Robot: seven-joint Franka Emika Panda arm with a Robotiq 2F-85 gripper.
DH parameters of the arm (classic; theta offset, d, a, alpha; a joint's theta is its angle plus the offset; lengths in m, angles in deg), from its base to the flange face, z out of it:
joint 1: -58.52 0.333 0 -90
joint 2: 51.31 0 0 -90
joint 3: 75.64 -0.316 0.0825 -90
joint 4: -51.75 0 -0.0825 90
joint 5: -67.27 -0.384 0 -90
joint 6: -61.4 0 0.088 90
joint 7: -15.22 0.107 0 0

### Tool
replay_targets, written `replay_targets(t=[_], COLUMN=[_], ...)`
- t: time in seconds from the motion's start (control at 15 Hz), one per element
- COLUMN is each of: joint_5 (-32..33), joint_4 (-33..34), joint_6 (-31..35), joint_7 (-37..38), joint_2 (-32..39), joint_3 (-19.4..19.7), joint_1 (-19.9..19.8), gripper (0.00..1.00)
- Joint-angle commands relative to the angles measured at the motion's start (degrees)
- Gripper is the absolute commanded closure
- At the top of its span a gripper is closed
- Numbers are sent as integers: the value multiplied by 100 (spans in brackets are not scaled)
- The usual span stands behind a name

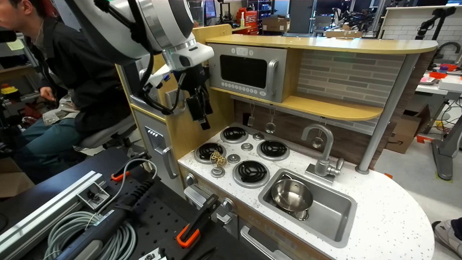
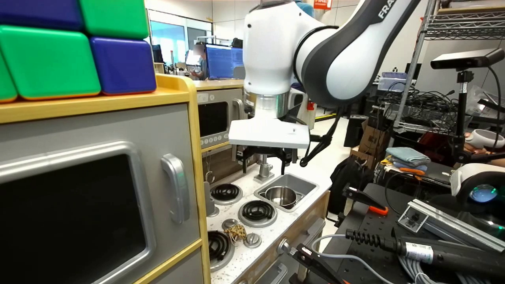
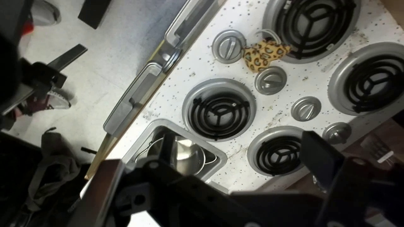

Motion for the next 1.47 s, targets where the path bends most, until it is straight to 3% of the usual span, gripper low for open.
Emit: replay_targets(t=[0.0,0.2,0.27,0.33,0.53,0.8,0.87,1.13,1.33,1.4], joint_5=[825,1378,993,682,773,412,553,441,454,23], joint_4=[969,1427,1413,1071,1287,821,739,268,113,62], joint_6=[-189,-389,-257,23,-51,741,813,1317,1244,1259], joint_7=[1546,2334,2121,1770,1850,1017,1079,1003,70,-504], joint_2=[920,1495,1452,1130,1377,998,945,471,294,242], joint_3=[737,1063,1805,1685,2113,2284,2025,2065,1946,2237], joint_1=[1019,1514,2257,2069,2488,2321,1955,1505,1107,1396], gripper=[0,0,0,0,0,0,0,0,0,0])
